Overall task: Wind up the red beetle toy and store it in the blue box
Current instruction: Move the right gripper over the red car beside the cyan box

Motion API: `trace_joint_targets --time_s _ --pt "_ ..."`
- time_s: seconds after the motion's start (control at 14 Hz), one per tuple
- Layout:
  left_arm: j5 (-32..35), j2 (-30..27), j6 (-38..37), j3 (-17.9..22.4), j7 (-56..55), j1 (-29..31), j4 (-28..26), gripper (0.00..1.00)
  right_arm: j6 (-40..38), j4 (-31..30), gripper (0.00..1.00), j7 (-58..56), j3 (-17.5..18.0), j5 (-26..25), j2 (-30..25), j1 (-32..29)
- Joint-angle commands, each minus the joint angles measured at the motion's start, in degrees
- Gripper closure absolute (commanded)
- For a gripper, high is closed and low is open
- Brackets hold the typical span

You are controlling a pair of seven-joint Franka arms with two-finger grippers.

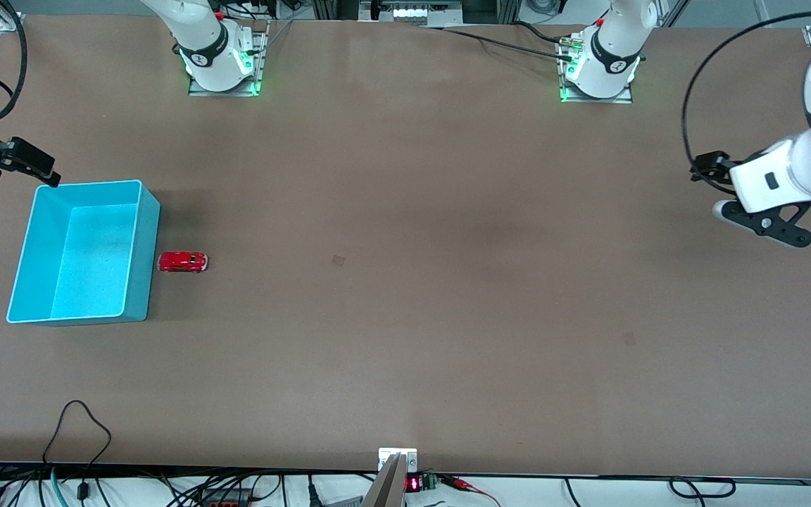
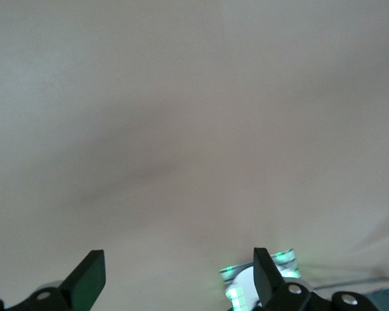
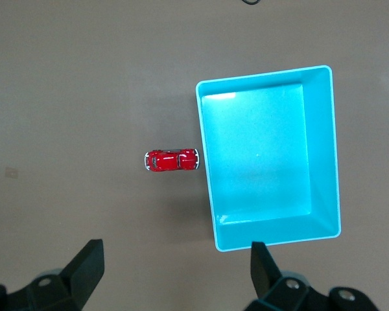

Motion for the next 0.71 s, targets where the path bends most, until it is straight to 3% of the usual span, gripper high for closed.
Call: trace_joint_targets --time_s 0.0,0.36,0.43,0.5,0.64 --pt "-0.2 0.1 -1.1 -1.2 -6.3 0.4 1.8 0.00 -0.9 1.6 0.00 -0.1 0.3 0.1 1.3 -0.1" --pt "-2.5 1.6 -1.0 -0.9 -7.2 -0.7 5.2 0.00 -0.9 1.4 0.00 -0.3 0.6 0.2 4.9 0.0" --pt "-4.3 0.8 0.6 2.1 -7.8 -3.2 4.5 0.00 -0.8 1.4 0.00 -0.7 0.7 0.2 5.8 0.2" --pt "-5.9 -2.0 4.4 9.9 -9.4 -8.5 2.2 0.00 -0.3 1.5 0.00 -1.5 0.7 0.2 7.0 0.3" --pt "-6.8 -5.8 13.7 19.1 -10.7 -15.4 -3.5 0.00 1.2 1.7 0.00 -5.9 0.7 1.2 10.4 0.3"
